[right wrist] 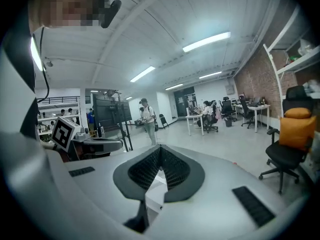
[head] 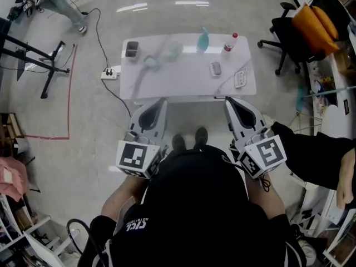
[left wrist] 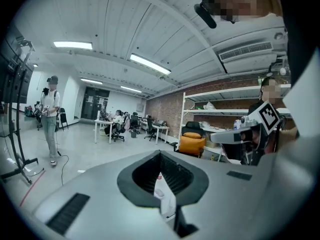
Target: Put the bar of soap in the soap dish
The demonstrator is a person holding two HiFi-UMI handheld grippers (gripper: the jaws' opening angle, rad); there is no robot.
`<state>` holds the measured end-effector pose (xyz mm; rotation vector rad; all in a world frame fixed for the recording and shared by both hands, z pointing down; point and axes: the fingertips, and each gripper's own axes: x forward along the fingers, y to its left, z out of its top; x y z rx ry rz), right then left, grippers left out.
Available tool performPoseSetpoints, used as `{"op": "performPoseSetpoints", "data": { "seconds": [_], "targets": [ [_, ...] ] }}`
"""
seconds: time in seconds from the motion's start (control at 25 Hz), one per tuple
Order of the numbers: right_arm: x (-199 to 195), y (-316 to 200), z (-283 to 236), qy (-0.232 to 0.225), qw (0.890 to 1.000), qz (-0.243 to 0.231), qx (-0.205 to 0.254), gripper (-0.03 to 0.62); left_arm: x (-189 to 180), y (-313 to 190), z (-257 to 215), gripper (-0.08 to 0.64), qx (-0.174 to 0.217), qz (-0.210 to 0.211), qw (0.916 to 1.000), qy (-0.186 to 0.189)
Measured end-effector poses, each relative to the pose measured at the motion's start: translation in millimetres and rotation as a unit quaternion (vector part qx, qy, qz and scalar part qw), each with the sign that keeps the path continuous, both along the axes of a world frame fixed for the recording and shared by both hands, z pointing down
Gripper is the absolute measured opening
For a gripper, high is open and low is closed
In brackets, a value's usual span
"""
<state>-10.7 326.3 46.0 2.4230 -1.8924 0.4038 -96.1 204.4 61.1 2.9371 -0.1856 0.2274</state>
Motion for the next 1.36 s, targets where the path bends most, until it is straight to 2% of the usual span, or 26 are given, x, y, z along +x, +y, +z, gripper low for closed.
{"op": "performPoseSetpoints", "data": {
  "seconds": [0.16, 0.32, 0.6, 1.0, 1.36],
  "targets": [
    [-8.2, 10.3, -5.5, 0.029, 0.999, 0.011, -0.01, 0.017, -18.8, -18.0, -0.7, 0.008, 0.01, -0.02, 0.9997, 0.005],
    [-2.6, 27.3, -5.8, 0.021, 0.999, 0.029, -0.007, 0.017, -28.0, -17.0, -9.3, 0.008, 0.026, -0.024, 0.9994, 0.001],
    [10.4, 68.7, -5.7, 0.015, 0.999, 0.039, -0.009, 0.017, -18.3, 12.4, -31.4, 0.008, 0.031, -0.033, 0.9988, 0.018],
    [17.3, 113.4, 1.8, 0.006, 0.999, 0.034, -0.008, 0.015, -5.3, 61.9, -28.6, 0.008, 0.03, -0.02, 0.9993, 0.003],
    [21.7, 127.8, -3.1, 0.005, 1.0, 0.027, 0.002, 0.015, -2.7, 83.8, -33.7, 0.008, 0.034, -0.021, 0.9992, 0.004]
  ]
}}
